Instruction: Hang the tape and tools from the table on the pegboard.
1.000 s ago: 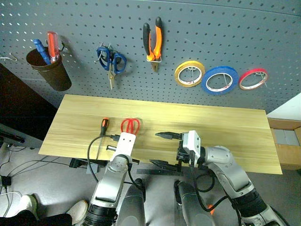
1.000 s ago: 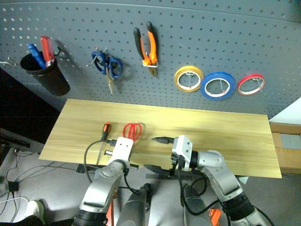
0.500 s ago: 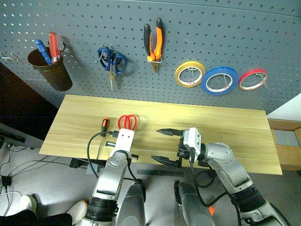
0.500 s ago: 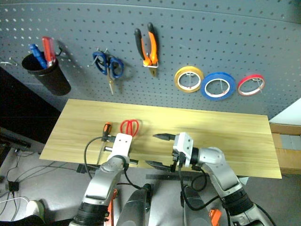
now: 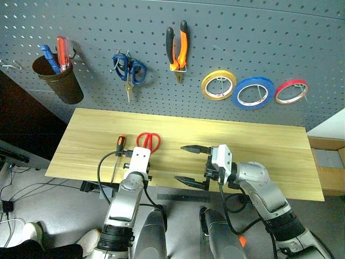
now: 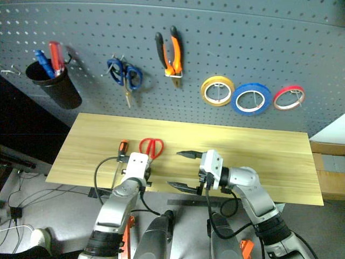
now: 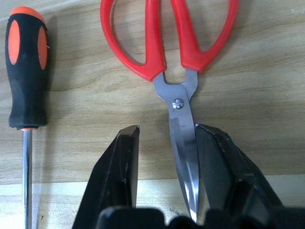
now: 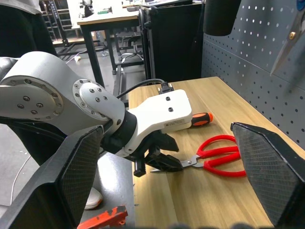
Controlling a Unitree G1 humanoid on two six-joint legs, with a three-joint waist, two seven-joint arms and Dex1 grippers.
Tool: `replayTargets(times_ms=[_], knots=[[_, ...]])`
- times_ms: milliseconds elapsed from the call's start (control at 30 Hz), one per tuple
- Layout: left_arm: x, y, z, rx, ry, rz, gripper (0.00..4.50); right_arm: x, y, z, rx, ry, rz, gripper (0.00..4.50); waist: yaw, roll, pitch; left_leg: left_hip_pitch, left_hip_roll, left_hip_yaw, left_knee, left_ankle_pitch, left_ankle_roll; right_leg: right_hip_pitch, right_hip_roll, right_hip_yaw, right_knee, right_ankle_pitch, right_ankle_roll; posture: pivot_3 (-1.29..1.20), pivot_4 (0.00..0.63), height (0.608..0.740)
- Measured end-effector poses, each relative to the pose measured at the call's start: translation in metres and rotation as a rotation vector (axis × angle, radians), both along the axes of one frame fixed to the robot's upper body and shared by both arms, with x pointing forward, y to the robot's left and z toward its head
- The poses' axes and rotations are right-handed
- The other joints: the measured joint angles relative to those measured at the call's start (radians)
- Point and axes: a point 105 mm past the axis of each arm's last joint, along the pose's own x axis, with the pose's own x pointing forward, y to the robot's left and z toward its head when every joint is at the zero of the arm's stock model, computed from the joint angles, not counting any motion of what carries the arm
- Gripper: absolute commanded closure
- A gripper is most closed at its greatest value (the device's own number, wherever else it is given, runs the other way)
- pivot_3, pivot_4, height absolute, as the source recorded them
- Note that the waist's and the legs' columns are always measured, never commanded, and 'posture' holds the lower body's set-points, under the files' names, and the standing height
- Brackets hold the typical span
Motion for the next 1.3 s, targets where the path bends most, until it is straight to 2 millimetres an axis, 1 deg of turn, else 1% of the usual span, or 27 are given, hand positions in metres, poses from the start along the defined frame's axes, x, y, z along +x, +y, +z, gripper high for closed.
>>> replayTargets(times_ms=[200, 367, 600, 700, 800, 833, 1133, 1300], knots=[[0.004, -0.002, 0.001, -0.055, -0.016, -0.024, 2.49, 0.0, 0.0, 0.0, -0.002, -0.001, -0.001, 0.0, 0.0, 0.0, 0.0, 0.0, 0.0, 0.0, 0.0, 0.0, 0.0, 0.0, 0.0, 0.0, 0.0, 0.0, 0.0, 0.14, 0.339, 0.74], [0.008, -0.001, -0.002, -0.134, -0.016, -0.03, 2.49, 0.001, 0.0, 0.001, -0.003, -0.005, -0.007, 0.0, 0.002, 0.0, 0.0, 0.0, 0.0, 0.0, 0.0, 0.0, 0.0, 0.0, 0.0, 0.0, 0.0, 0.0, 0.0, 0.13, 0.347, 0.74], [0.013, 0.0, -0.002, -0.176, -0.015, -0.062, 2.49, 0.003, -0.001, 0.001, -0.009, -0.013, -0.016, 0.0, 0.002, 0.0, 0.0, 0.0, 0.0, 0.0, 0.0, 0.0, 0.0, 0.0, 0.0, 0.0, 0.0, 0.0, 0.0, 0.13, 0.351, 0.74], [0.013, -0.001, -0.003, -0.186, -0.009, -0.072, 3.06, 0.003, -0.002, 0.001, -0.009, -0.014, -0.019, 0.0, 0.002, 0.0, 0.0, 0.0, 0.0, 0.0, 0.0, 0.0, 0.0, 0.0, 0.0, 0.0, 0.0, 0.0, 0.0, 0.13, 0.349, 0.74], [0.012, -0.004, -0.003, -0.193, -0.009, -0.081, 4.07, 0.003, -0.001, 0.001, -0.014, -0.017, -0.021, 0.0, 0.001, 0.0, 0.0, 0.0, 0.0, 0.0, 0.0, 0.0, 0.0, 0.0, 0.0, 0.0, 0.0, 0.0, 0.0, 0.13, 0.348, 0.74], [0.012, -0.004, -0.002, -0.193, -0.011, -0.082, 4.26, 0.003, -0.001, 0.001, -0.013, -0.017, -0.021, 0.0, 0.001, 0.0, 0.0, 0.0, 0.0, 0.0, 0.0, 0.0, 0.0, 0.0, 0.0, 0.0, 0.0, 0.0, 0.0, 0.13, 0.348, 0.74], [0.01, -0.003, -0.001, -0.188, -0.016, -0.075, 4.26, 0.004, -0.001, -0.001, -0.015, -0.011, -0.026, 0.0, -0.001, 0.0, 0.0, 0.0, 0.0, 0.0, 0.0, 0.0, 0.0, 0.0, 0.0, 0.0, 0.0, 0.0, 0.0, 0.14, 0.337, 0.74], [-0.002, -0.002, -0.003, -0.178, 0.0, -0.066, 4.26, 0.005, -0.003, 0.001, -0.008, -0.012, -0.03, 0.0, -0.002, 0.0, 0.0, 0.0, 0.0, 0.0, -0.001, 0.0, 0.0, 0.0, 0.0, 0.0, -0.001, 0.0, 0.0, 0.15, 0.313, 0.74]])
